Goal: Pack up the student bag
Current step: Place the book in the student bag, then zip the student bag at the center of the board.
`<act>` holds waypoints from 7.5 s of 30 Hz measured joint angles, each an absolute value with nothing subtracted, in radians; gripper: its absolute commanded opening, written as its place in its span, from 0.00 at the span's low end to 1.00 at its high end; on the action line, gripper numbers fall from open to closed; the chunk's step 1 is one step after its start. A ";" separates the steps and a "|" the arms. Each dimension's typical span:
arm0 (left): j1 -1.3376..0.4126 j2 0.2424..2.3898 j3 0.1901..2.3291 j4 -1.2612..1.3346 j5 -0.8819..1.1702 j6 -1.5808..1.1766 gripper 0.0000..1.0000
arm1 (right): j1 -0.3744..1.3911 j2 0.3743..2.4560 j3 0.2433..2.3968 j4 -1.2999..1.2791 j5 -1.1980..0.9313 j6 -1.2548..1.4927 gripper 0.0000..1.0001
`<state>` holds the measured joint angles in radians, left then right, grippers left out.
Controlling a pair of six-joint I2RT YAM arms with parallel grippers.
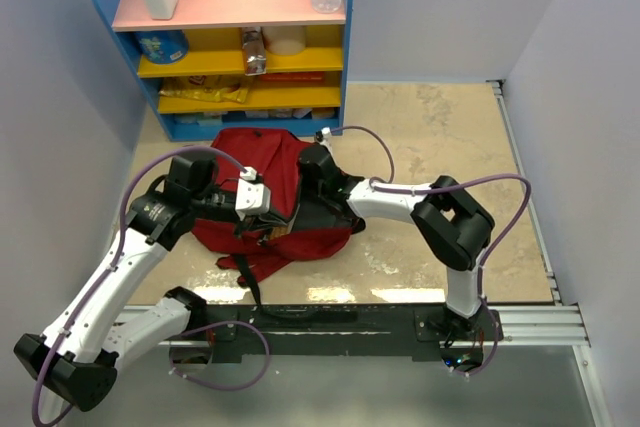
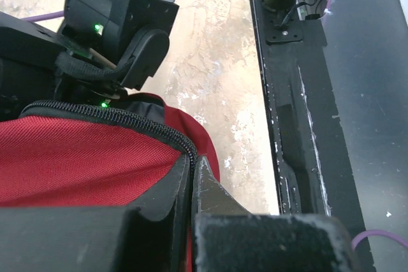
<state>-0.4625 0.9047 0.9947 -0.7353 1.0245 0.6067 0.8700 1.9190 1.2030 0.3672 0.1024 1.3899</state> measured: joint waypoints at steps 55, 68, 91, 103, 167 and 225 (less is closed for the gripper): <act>-0.709 1.279 1.198 -0.546 0.767 0.249 0.72 | 0.722 0.578 0.678 -0.257 -0.096 0.678 0.72; -0.347 1.366 1.522 -0.790 0.756 0.419 1.00 | 1.045 0.960 0.853 -0.318 -0.155 0.505 0.70; -0.203 0.988 1.054 -0.918 0.883 0.748 1.00 | 1.114 1.419 0.974 -0.347 -0.324 0.922 0.56; -0.202 0.948 0.966 -0.868 0.884 0.772 0.98 | 1.205 1.518 1.056 -0.294 -0.202 1.111 0.48; -0.667 1.075 0.736 -0.533 0.752 0.705 0.18 | 1.213 1.315 0.981 -0.435 0.084 1.102 0.00; -0.931 1.128 0.776 -0.479 0.501 0.804 0.00 | 0.746 1.090 0.825 -0.630 -0.162 0.891 0.00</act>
<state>-0.9310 1.1278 0.7761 -0.4786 0.5007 0.8043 0.7460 1.0901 0.8249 -0.6304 -0.1619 0.8913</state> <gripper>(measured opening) 0.041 0.046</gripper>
